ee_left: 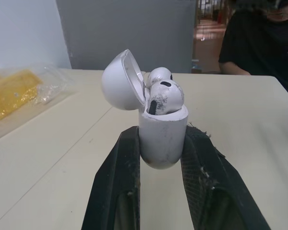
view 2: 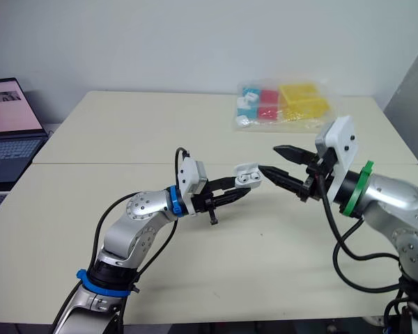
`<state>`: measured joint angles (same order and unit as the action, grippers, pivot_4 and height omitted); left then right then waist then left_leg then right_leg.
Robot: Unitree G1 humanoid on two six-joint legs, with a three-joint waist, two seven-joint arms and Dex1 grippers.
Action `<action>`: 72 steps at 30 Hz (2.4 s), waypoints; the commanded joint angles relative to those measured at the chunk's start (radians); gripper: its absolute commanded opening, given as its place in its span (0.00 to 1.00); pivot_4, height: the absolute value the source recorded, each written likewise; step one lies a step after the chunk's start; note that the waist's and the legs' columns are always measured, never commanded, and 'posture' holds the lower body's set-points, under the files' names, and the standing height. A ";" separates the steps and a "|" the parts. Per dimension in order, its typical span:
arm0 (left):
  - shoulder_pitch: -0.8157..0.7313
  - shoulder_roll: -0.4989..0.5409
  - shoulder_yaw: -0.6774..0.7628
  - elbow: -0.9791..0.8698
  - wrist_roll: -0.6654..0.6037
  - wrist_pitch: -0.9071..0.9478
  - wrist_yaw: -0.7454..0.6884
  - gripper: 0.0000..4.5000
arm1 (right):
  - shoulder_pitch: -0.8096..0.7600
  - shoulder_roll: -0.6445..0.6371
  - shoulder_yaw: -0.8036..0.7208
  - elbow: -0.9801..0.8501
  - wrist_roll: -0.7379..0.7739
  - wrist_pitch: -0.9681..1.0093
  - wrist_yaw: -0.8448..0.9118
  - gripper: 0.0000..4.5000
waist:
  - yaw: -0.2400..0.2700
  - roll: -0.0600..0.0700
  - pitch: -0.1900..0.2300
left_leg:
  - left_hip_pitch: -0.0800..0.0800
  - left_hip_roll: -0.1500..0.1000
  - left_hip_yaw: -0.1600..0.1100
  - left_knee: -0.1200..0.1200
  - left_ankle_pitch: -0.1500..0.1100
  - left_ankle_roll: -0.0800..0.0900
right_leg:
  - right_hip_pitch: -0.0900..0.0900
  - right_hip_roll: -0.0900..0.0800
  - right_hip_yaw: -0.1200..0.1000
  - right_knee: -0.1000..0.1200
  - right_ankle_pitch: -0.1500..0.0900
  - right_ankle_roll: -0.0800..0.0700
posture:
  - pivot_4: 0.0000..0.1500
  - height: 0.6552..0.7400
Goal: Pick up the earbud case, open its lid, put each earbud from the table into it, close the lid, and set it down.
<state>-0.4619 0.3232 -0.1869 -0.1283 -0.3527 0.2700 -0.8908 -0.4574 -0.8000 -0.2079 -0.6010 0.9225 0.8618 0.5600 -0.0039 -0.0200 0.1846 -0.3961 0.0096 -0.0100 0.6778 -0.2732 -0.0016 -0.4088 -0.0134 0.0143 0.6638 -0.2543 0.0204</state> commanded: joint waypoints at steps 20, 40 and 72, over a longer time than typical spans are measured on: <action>-0.011 -0.004 0.000 -0.038 -0.005 -0.026 -0.011 0.18 | -0.532 -0.034 0.342 0.554 -0.402 -0.229 0.485 0.59 | 0.001 0.000 0.000 | -0.002 0.000 0.001 0.000 0.000 0.000 | -0.002 -0.004 0.000 0.000 0.000 -0.001 | 1.00 1.00; -0.012 -0.006 -0.011 -0.035 -0.004 -0.028 -0.024 0.18 | -0.669 0.050 0.461 0.799 -0.615 -0.329 0.737 0.00 | 0.001 0.000 0.000 | -0.002 0.000 0.001 0.000 0.000 0.000 | -0.003 -0.005 0.000 0.000 0.001 -0.001 | 1.00 1.00; -0.011 -0.007 -0.007 -0.043 -0.007 -0.015 -0.030 0.18 | -0.681 0.061 0.542 0.728 -0.648 -0.244 0.976 0.00 | 0.001 0.000 0.000 | -0.002 -0.001 0.000 0.000 0.000 0.000 | -0.003 -0.006 -0.001 0.001 0.001 -0.002 | 1.00 1.00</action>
<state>-0.4636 0.3198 -0.1925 -0.1303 -0.3507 0.2585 -0.9246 -1.1280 -0.7273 0.3589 0.1591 0.2587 0.6171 1.5007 -0.0026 -0.0196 0.1848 -0.3982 0.0091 -0.0102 0.6777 -0.2733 -0.0018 -0.4119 -0.0194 0.0130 0.6647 -0.2532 0.0186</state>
